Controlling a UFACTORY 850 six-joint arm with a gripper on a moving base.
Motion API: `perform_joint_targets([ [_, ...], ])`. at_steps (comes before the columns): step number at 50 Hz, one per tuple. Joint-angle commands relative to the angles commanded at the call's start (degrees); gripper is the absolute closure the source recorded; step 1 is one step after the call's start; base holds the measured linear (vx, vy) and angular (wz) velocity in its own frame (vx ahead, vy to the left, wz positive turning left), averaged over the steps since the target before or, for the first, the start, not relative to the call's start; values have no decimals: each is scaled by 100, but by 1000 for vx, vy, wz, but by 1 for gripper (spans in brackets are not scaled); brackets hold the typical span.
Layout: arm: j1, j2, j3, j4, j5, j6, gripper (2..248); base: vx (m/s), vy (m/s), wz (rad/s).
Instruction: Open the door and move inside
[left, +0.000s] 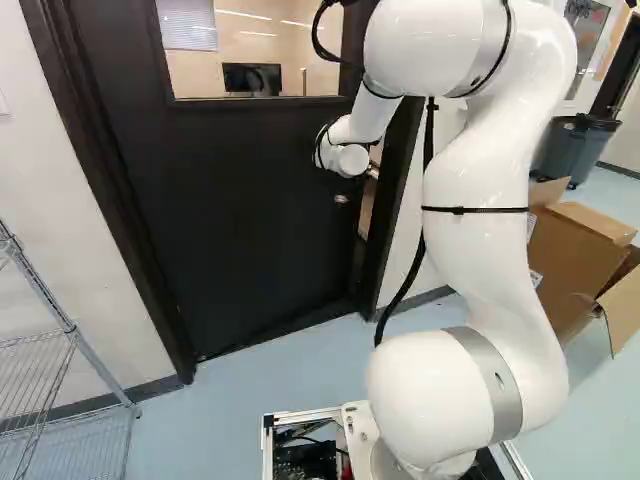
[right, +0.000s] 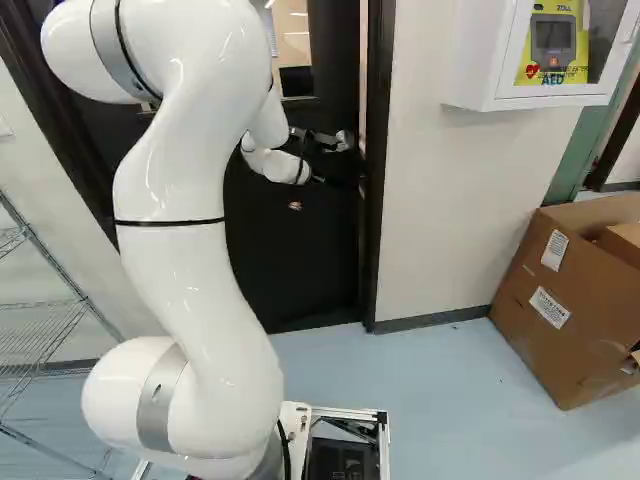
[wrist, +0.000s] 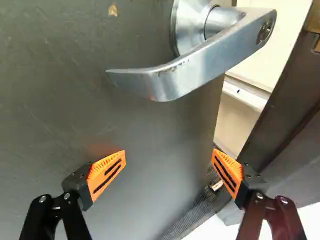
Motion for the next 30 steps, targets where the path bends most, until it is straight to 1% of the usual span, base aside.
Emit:
perform_joint_targets([
  [19,195,-328,-422,-14,0,0,3,0,0,0],
  [25,272,-396,-511,-118,0,0,3,0,0,0],
  [30,341,-440,-568,-299,-15,0,3,0,0,0],
])
